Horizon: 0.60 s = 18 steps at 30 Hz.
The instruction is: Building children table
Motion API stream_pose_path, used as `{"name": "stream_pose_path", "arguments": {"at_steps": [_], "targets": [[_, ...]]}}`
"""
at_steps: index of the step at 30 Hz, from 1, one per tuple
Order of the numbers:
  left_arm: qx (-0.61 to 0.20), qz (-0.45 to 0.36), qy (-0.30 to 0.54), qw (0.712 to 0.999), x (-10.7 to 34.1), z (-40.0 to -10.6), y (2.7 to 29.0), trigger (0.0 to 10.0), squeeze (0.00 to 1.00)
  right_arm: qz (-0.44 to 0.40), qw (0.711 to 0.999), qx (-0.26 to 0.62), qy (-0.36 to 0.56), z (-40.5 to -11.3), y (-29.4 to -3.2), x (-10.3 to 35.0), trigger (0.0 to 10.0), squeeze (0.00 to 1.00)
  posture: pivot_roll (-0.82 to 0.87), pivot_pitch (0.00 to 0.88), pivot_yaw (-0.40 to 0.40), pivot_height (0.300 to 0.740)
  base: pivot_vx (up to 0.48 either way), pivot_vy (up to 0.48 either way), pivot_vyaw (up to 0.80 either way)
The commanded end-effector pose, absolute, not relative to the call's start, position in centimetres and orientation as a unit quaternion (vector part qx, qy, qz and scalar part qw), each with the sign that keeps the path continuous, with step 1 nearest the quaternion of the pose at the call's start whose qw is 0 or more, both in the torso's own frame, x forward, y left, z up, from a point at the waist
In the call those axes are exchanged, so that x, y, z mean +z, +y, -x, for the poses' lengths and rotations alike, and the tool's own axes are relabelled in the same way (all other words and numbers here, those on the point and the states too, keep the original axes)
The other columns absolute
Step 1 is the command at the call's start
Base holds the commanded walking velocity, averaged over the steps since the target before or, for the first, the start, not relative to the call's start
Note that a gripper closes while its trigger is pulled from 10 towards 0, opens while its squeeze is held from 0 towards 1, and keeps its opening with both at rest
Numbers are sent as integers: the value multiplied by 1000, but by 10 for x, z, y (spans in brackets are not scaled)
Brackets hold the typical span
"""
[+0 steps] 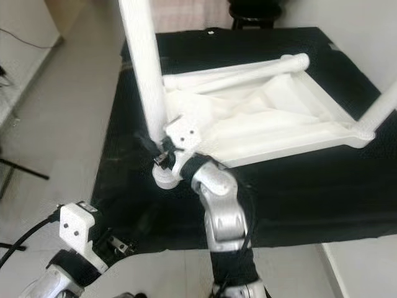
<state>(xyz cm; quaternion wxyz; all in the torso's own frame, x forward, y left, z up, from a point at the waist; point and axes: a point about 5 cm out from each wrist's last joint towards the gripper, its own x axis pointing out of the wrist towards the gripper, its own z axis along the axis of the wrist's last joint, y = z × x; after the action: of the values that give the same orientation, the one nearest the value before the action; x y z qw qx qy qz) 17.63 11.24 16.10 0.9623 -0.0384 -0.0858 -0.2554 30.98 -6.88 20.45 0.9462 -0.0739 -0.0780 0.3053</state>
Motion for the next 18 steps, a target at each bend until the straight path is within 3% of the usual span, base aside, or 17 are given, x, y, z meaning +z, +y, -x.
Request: {"name": "stream_pose_path", "arguments": {"at_steps": [1,4,5,10,11,12,16,18], "targets": [[-258,38,-70,963,155,-176,113,10000,0,95,954,285,25,-314,-78,163,0,0,-11,225,4,740,0,0,0],[-259,37,-70,963,154,-177,112,10000,0,85,950,301,13,-319,-68,168,0,0,-8,220,-1,740,0,0,0],[-256,36,-71,963,154,-177,113,10000,0,80,948,308,9,-321,-66,170,10000,0,-6,217,-5,740,0,0,0],[-247,36,-74,966,154,-178,113,10000,0,50,946,320,0,-315,-58,179,10000,0,-5,214,-8,740,0,0,0],[-246,36,-75,966,154,-178,113,10000,0,31,943,332,-4,-312,-55,184,10000,1000,-4,212,-10,740,0,0,0],[-247,37,-75,965,154,-178,113,10000,0,3,924,382,-15,-311,-50,193,10000,1000,-3,208,-11,740,0,0,0],[-247,37,-74,965,154,-178,112,10000,0,-14,908,417,-24,-311,-47,200,10000,1000,-3,208,-11,740,0,0,0],[-248,38,-75,965,154,-178,111,10000,0,0,842,533,-76,-318,-53,226,10000,1000,7,204,-4,740,0,0,0]]}}
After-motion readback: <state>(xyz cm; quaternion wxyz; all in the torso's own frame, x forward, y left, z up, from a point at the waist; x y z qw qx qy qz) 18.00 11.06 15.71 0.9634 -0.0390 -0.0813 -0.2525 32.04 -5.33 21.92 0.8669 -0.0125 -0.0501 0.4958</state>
